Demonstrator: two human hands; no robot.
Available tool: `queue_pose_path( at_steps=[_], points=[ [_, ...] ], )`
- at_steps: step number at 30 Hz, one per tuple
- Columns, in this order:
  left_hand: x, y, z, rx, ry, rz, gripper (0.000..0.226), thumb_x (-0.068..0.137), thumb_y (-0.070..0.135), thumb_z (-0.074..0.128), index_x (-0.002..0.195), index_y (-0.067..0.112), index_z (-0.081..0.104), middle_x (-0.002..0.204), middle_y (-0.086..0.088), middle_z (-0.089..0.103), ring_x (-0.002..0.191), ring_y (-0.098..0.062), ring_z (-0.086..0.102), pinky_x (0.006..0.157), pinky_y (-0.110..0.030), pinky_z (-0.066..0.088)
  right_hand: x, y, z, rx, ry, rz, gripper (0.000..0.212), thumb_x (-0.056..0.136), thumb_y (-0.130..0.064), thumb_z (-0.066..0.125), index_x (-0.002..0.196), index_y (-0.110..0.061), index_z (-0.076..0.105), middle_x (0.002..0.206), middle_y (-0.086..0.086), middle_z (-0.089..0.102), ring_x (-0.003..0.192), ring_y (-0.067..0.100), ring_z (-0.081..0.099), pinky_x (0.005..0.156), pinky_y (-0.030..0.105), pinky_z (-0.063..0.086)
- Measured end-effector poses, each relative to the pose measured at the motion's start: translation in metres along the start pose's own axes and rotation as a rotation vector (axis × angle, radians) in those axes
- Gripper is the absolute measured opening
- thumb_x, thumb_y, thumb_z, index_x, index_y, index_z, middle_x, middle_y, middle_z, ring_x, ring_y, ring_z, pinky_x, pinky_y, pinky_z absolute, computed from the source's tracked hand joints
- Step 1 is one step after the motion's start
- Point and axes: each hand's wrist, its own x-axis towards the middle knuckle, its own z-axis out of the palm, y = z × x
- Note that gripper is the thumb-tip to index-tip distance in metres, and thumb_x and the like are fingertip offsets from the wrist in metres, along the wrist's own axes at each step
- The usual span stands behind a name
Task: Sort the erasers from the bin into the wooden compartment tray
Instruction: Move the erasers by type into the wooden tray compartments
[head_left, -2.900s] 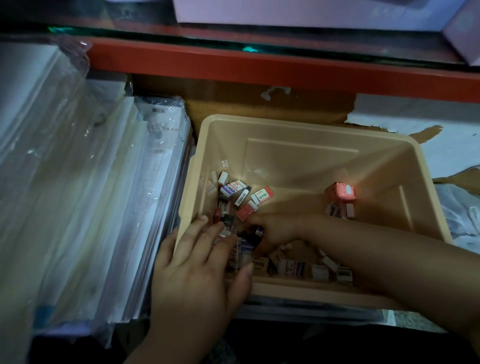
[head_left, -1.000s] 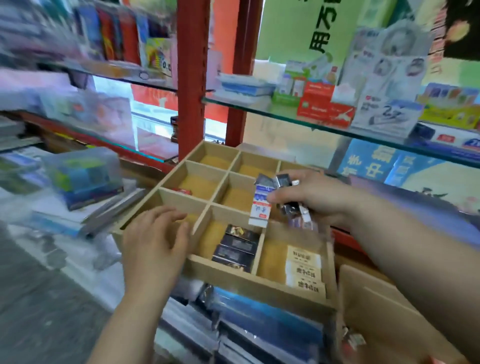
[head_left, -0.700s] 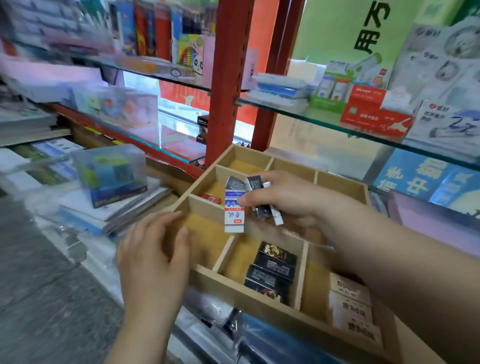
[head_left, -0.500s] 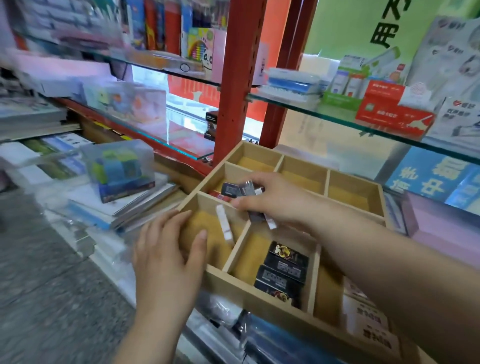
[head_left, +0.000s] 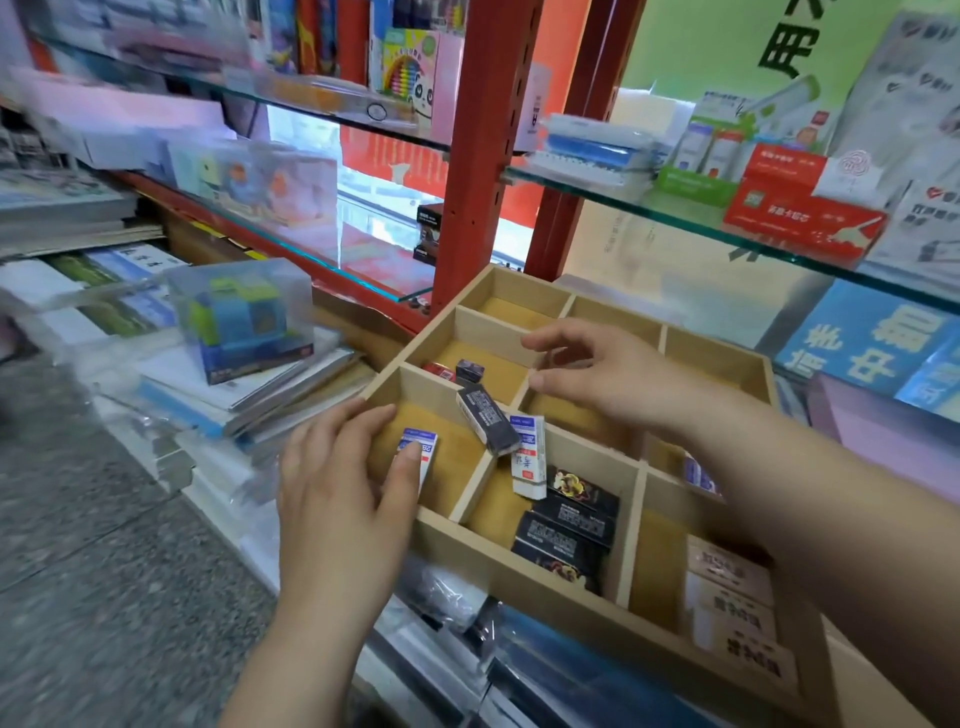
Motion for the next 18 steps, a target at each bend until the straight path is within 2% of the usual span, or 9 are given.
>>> queue_pose_path(
  at_steps=[2, 4, 6, 8, 11, 14, 18],
  points=[
    [0.000, 0.001, -0.001, -0.002, -0.006, 0.002, 0.062, 0.073, 0.051, 0.033, 0.108, 0.011, 0.064, 0.119, -0.003, 0.055, 0.110, -0.010, 0.030, 0.089, -0.011, 0.014, -0.004, 0.001, 0.000, -0.109, 0.002, -0.054, 0.026, 0.080, -0.015, 0.065, 0.104, -0.021, 0.058, 0.102, -0.003, 0.054, 0.082, 0.000, 0.047, 0.063, -0.001, 0.036],
    [0.000, 0.001, -0.001, 0.002, -0.008, 0.013, 0.061, 0.073, 0.051, 0.033, 0.107, 0.011, 0.064, 0.119, -0.003, 0.055, 0.110, -0.010, 0.030, 0.088, -0.010, 0.013, -0.009, 0.001, 0.001, -0.216, -0.032, -0.131, 0.021, 0.077, -0.019, 0.068, 0.091, -0.028, 0.056, 0.102, -0.004, 0.053, 0.084, -0.004, 0.044, 0.069, 0.004, 0.036],
    [0.000, 0.001, -0.001, 0.009, -0.012, 0.011, 0.061, 0.073, 0.051, 0.032, 0.107, 0.011, 0.064, 0.118, -0.002, 0.054, 0.110, -0.009, 0.030, 0.088, -0.009, 0.013, -0.016, 0.000, 0.004, -0.306, -0.093, -0.161, 0.024, 0.076, -0.028, 0.068, 0.097, -0.032, 0.056, 0.111, -0.005, 0.051, 0.102, 0.002, 0.041, 0.087, 0.016, 0.031],
    [0.000, 0.001, -0.001, 0.011, -0.007, 0.011, 0.062, 0.073, 0.052, 0.032, 0.107, 0.012, 0.064, 0.117, 0.001, 0.053, 0.110, -0.008, 0.029, 0.088, -0.009, 0.013, -0.020, -0.001, 0.007, -0.392, -0.138, -0.183, 0.041, 0.077, -0.035, 0.065, 0.116, -0.030, 0.053, 0.125, -0.005, 0.046, 0.119, 0.007, 0.032, 0.097, 0.021, 0.026],
    [0.000, 0.000, -0.001, 0.004, 0.001, 0.006, 0.063, 0.072, 0.052, 0.031, 0.109, 0.013, 0.063, 0.114, 0.010, 0.047, 0.111, -0.008, 0.028, 0.088, -0.009, 0.014, -0.024, -0.003, 0.013, -0.490, -0.198, -0.239, 0.055, 0.078, -0.038, 0.063, 0.129, -0.031, 0.045, 0.139, -0.009, 0.035, 0.128, 0.007, 0.022, 0.101, 0.018, 0.017],
    [0.000, -0.001, -0.001, 0.002, 0.001, 0.009, 0.063, 0.072, 0.052, 0.031, 0.109, 0.013, 0.063, 0.116, 0.008, 0.048, 0.112, -0.008, 0.028, 0.090, -0.011, 0.015, -0.026, -0.002, 0.018, -0.488, -0.211, -0.266, 0.053, 0.077, -0.036, 0.066, 0.127, -0.031, 0.049, 0.143, -0.011, 0.031, 0.130, 0.005, 0.016, 0.101, 0.016, 0.013],
    [-0.001, -0.002, -0.001, 0.009, -0.005, 0.010, 0.062, 0.072, 0.052, 0.032, 0.107, 0.012, 0.064, 0.118, 0.003, 0.051, 0.112, -0.009, 0.028, 0.089, -0.011, 0.015, -0.027, -0.003, 0.021, -0.405, -0.172, -0.304, 0.039, 0.075, -0.031, 0.069, 0.113, -0.030, 0.061, 0.141, -0.010, 0.034, 0.130, 0.005, 0.018, 0.111, 0.029, 0.015]
  ],
)
